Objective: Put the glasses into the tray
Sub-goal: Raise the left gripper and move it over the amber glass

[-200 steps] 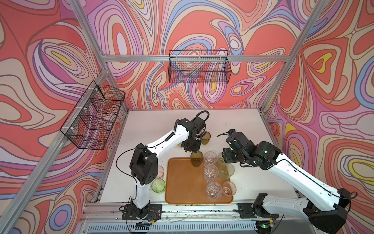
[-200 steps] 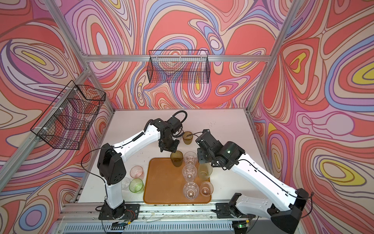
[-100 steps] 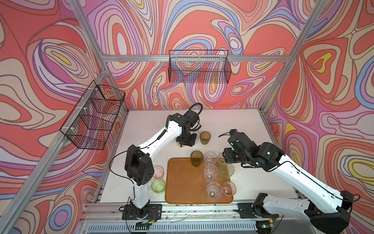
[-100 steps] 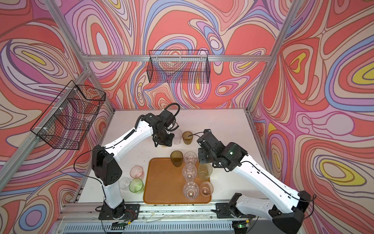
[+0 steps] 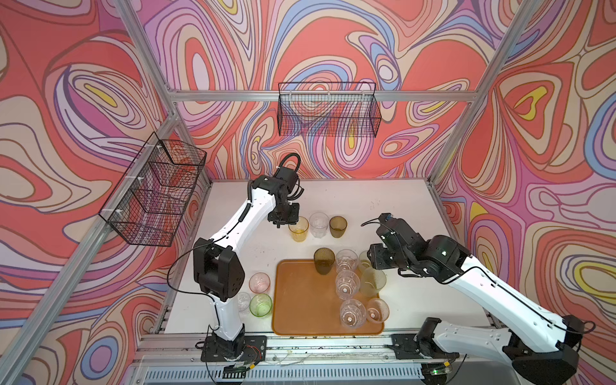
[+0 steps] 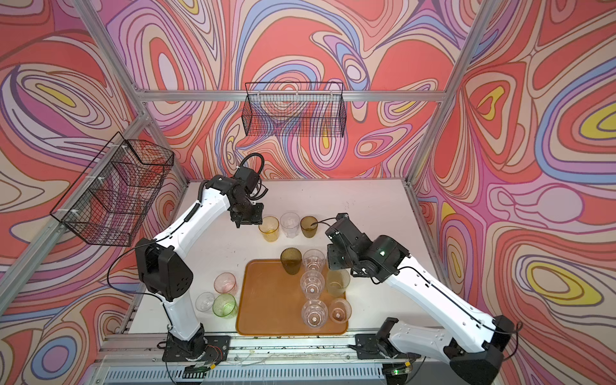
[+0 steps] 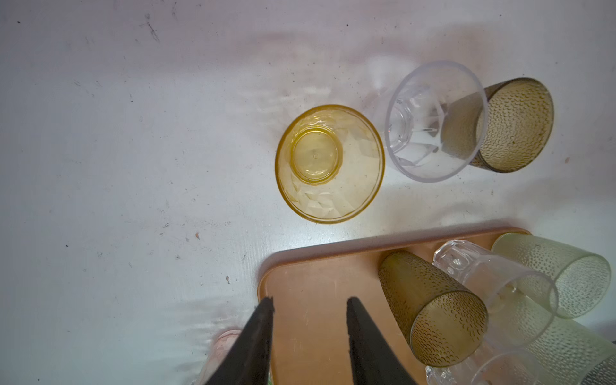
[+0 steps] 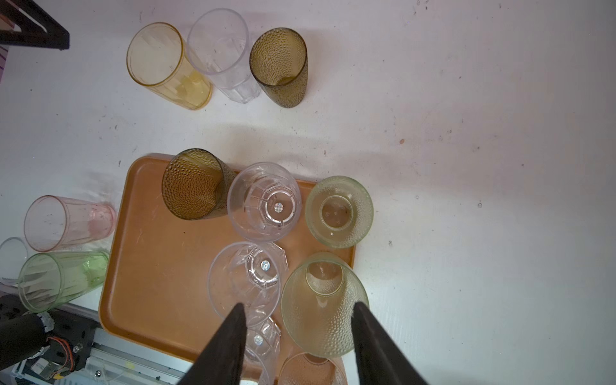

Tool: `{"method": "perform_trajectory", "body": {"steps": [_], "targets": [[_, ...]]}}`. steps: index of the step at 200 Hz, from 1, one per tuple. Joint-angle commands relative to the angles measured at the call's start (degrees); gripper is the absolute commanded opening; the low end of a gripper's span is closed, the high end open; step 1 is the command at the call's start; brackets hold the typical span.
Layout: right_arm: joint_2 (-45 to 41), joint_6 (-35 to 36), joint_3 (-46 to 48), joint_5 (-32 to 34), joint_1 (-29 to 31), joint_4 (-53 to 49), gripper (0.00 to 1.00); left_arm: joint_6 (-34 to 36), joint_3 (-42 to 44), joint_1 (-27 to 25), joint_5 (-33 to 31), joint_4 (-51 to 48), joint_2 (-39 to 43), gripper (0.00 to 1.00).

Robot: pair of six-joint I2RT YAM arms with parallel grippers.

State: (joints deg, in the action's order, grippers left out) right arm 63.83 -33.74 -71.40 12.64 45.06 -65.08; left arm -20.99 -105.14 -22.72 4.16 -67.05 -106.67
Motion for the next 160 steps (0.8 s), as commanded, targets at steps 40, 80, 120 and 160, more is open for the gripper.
{"method": "perform_trajectory", "body": {"steps": [40,80,120,160], "targets": [[0.1,0.4,-0.8,0.4,-0.1,0.0,0.53,0.3,-0.1,2.4,0.5,2.2,-4.8,0.39],[0.0,0.2,-0.6,0.2,-0.2,0.1,0.52,0.1,-0.2,3.1,1.6,3.2,-6.8,0.38],[0.0,0.2,-0.4,0.1,-0.1,0.4,0.52,0.2,-0.6,3.2,1.4,2.7,-9.0,0.36],[0.2,0.2,0.0,-0.5,-0.1,0.6,0.52,0.1,-1.2,3.3,1.4,3.1,-10.7,0.35]]}}
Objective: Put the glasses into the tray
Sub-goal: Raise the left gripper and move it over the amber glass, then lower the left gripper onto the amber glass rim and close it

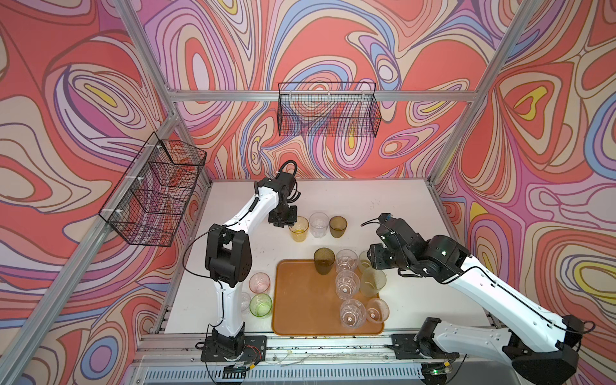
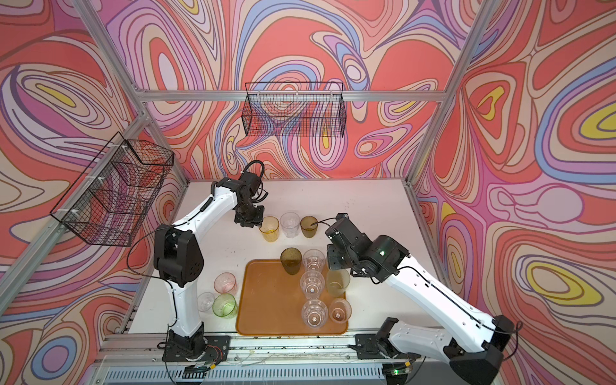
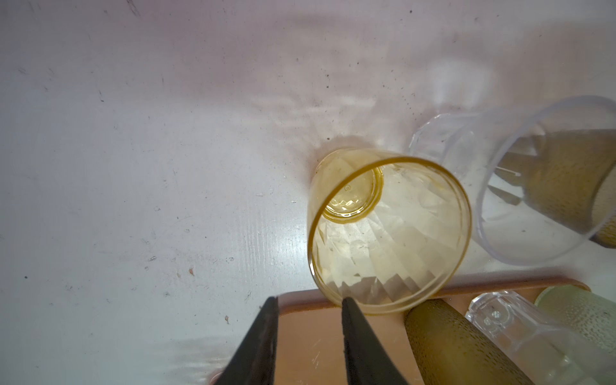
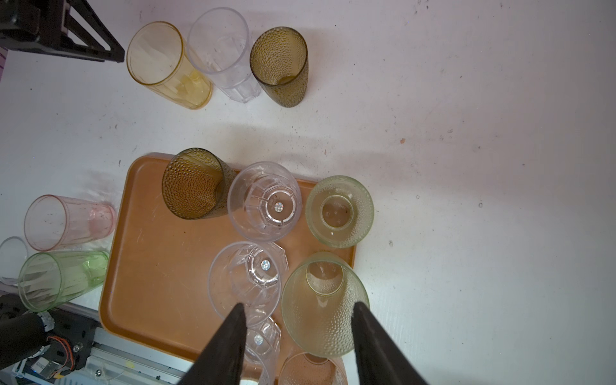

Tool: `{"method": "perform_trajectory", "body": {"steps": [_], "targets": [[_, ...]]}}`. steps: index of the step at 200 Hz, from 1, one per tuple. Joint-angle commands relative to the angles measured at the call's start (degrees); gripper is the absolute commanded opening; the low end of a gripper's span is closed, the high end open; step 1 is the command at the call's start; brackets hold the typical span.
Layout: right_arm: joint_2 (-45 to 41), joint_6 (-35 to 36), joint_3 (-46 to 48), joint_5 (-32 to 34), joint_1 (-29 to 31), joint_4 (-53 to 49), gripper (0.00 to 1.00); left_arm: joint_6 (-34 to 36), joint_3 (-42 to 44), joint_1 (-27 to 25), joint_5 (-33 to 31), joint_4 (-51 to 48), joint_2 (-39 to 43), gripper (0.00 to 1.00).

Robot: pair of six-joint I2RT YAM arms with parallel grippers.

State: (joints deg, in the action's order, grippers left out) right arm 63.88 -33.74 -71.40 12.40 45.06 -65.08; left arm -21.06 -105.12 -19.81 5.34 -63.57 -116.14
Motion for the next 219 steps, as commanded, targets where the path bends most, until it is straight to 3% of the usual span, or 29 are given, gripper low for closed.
{"method": "perform_trajectory", "body": {"steps": [1,85,219], "targets": [[0.2,0.2,0.0,-0.2,-0.1,0.6,0.52,0.1,-1.3,0.4,0.1,-0.4,-1.3,0.35],[0.1,-0.2,0.3,-0.6,-0.2,0.7,0.52,-0.5,-2.7,0.6,0.3,0.1,-4.8,0.29],[0.0,-0.3,0.0,-0.5,-0.1,0.1,0.52,-0.7,-3.7,0.8,-0.4,-0.2,-6.3,0.11]]}}
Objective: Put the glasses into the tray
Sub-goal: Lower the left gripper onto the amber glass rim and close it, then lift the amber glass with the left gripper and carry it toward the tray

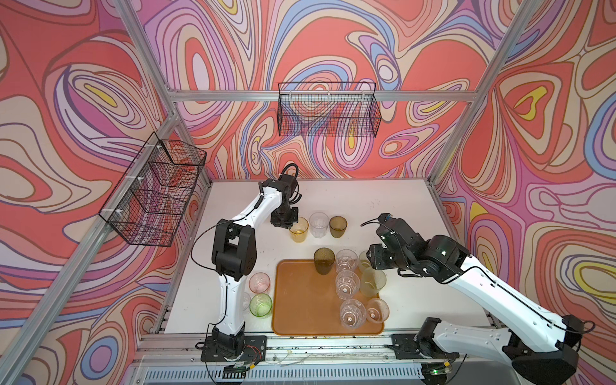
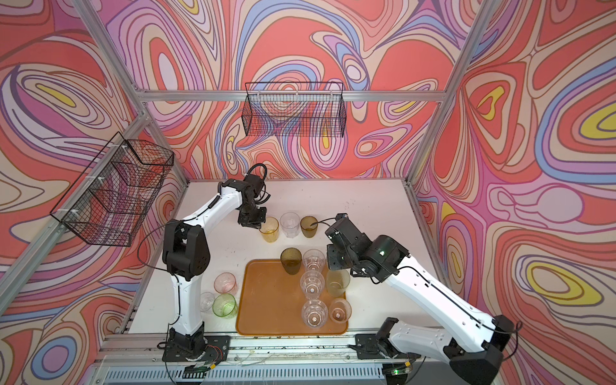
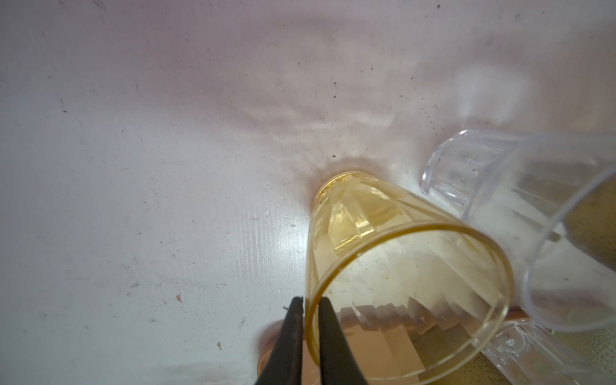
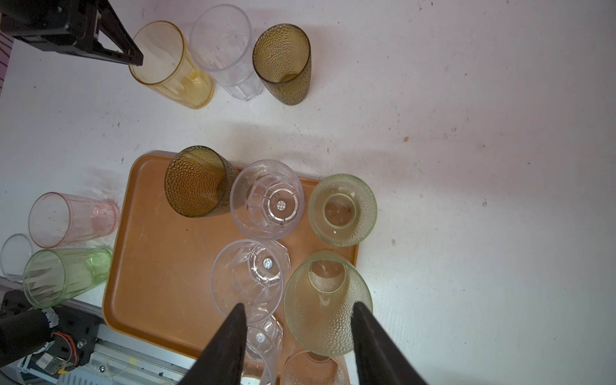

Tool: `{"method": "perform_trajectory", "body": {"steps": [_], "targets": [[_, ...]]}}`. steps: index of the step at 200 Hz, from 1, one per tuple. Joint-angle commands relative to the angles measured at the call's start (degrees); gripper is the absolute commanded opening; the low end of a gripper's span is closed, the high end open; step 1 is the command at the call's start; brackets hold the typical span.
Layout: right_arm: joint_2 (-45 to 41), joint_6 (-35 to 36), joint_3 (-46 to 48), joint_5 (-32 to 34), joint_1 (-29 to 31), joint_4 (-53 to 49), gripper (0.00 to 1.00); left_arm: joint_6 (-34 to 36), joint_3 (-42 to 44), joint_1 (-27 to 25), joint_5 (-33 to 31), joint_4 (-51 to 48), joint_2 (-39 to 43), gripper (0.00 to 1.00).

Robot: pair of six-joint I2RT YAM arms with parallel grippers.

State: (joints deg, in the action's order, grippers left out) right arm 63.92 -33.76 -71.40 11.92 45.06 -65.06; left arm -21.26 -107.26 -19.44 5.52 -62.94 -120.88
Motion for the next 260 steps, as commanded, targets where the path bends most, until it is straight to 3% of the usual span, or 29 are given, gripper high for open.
{"method": "perform_trajectory", "body": {"steps": [1,95,260], "targets": [[0.0,-0.3,0.0,-0.1,-0.1,0.1,0.52,-0.5,-1.6,0.4,-0.6,-0.9,-1.6,0.11],[0.1,-0.3,-0.4,-0.1,-0.1,0.0,0.52,0.1,-2.0,0.4,-1.8,-2.3,0.2,0.00],[-0.2,0.3,-0.1,0.4,-0.1,1.1,0.53,1.3,1.4,0.4,-3.3,-7.2,9.9,0.00]]}}
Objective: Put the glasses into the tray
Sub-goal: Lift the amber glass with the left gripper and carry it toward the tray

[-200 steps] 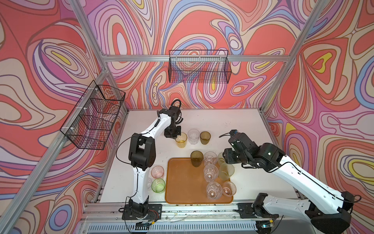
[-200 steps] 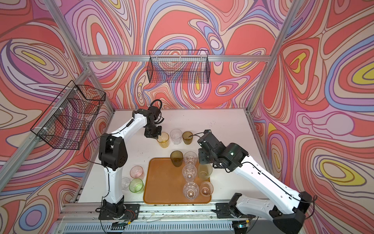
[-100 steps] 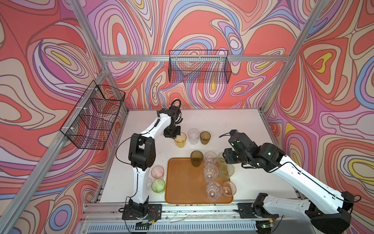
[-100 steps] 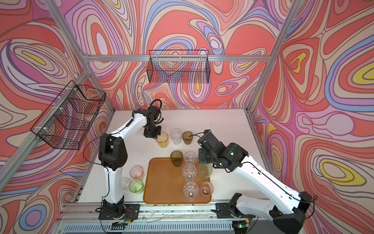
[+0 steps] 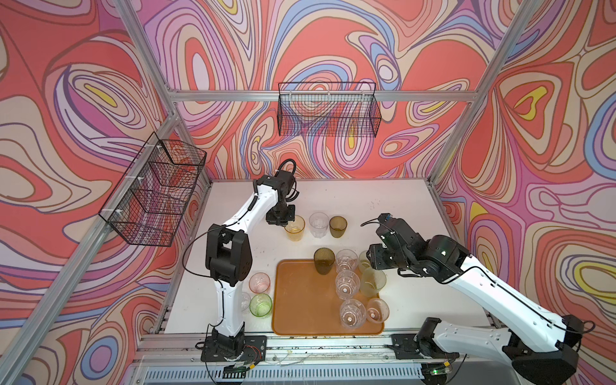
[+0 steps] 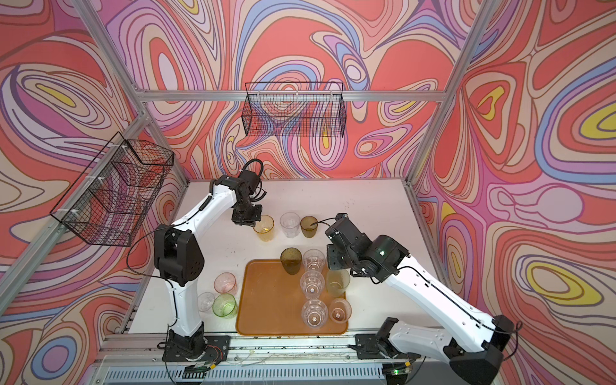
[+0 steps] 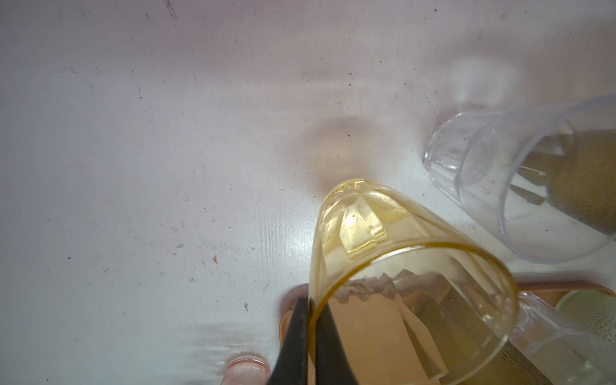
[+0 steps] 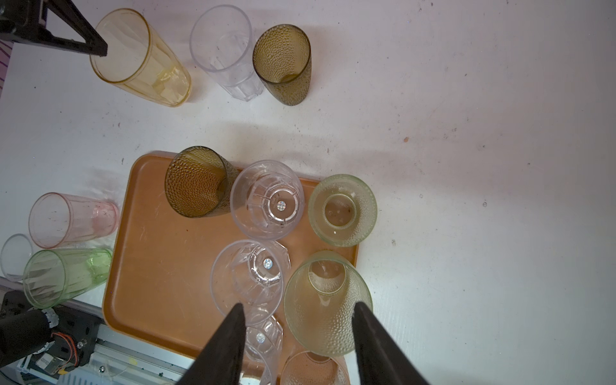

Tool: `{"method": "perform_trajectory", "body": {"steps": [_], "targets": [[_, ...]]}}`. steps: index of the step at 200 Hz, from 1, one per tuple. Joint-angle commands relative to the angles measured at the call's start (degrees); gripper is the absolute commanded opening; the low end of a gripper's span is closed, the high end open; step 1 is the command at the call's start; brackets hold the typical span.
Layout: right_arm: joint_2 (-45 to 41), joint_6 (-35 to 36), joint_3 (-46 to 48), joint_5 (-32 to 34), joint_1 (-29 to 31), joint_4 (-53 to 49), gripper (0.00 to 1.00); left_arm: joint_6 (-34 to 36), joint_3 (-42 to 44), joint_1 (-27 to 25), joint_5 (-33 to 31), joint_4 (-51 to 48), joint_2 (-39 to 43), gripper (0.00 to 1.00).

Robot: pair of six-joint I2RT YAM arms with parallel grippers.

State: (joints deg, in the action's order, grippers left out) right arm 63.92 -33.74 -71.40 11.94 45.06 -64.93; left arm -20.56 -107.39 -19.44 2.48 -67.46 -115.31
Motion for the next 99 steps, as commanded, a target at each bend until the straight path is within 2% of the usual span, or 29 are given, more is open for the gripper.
{"method": "perform_trajectory", "body": {"steps": [1,99], "targets": [[-0.2,0.3,-0.1,0.4,-0.1,0.9,0.54,0.7,1.5,0.4,-0.3,-2.7,4.4,0.00],[-0.6,0.4,1.2,0.1,-0.1,2.3,0.54,-0.2,7.6,0.4,0.9,-5.0,12.1,0.00]]}}
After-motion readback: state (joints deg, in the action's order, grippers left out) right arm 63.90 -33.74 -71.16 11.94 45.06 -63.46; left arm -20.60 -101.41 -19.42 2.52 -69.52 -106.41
